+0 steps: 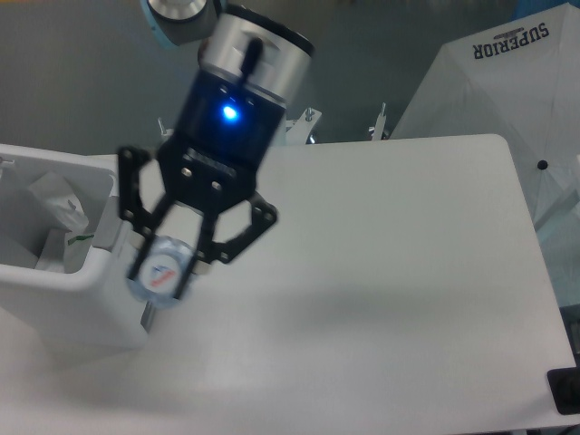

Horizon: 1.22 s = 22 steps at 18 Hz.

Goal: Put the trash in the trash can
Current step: 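Carry the bottle over the trash bin opening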

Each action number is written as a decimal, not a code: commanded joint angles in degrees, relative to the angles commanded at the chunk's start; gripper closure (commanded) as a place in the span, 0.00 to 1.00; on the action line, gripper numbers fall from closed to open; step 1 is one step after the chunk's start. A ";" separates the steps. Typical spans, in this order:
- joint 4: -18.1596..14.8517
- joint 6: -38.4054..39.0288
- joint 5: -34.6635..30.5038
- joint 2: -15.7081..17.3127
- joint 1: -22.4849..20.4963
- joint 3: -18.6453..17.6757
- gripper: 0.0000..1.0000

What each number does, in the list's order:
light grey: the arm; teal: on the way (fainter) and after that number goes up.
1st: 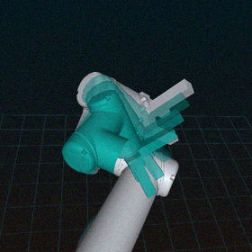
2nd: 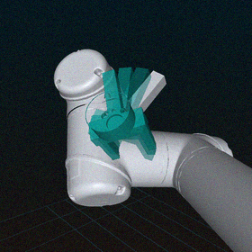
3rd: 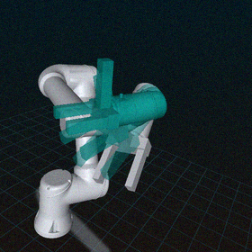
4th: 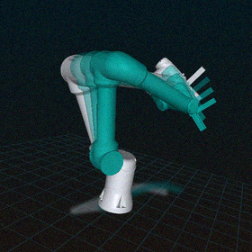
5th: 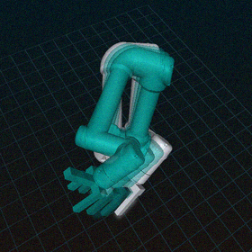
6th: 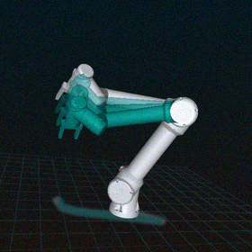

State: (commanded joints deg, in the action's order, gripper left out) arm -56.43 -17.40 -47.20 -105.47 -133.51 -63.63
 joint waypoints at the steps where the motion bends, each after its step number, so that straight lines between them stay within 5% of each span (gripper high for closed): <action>1: 0.00 -0.17 0.09 0.53 0.53 -0.35 0.79; 12: 0.96 -3.16 0.09 6.51 7.73 -10.01 0.79; 22: 4.65 -3.78 -0.26 6.42 10.64 -14.67 0.78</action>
State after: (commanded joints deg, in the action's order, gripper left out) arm -51.77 -21.18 -47.46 -99.05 -122.87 -78.30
